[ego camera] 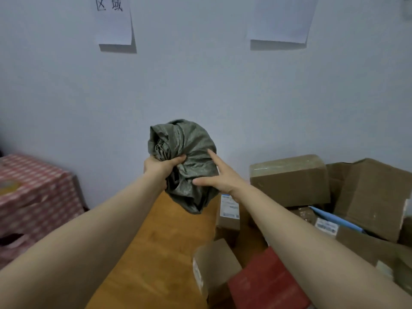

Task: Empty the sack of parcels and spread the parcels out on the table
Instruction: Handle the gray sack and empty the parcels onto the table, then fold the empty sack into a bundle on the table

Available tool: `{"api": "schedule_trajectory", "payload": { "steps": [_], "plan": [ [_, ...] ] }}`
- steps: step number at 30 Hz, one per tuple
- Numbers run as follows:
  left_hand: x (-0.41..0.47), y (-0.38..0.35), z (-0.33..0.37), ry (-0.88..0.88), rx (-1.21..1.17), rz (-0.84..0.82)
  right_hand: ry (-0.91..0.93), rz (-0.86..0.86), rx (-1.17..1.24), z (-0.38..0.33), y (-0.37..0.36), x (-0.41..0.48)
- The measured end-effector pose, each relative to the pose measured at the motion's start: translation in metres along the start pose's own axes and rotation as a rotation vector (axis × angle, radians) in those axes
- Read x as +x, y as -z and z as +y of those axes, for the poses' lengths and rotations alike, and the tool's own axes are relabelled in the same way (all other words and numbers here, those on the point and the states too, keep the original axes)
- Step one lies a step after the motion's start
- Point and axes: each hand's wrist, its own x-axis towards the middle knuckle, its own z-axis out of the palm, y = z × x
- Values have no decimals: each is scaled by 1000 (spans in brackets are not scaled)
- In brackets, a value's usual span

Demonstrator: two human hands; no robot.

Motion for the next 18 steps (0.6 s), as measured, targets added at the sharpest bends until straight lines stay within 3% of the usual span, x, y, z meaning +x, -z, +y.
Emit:
{"api": "schedule_trajectory", "payload": {
  "steps": [7, 18],
  "plan": [
    [40, 27, -27, 41, 27, 127, -60, -133, -231, 21, -58, 34],
    [191, 34, -74, 218, -84, -2, -190, 36, -385, 70, -107, 160]
  ]
}}
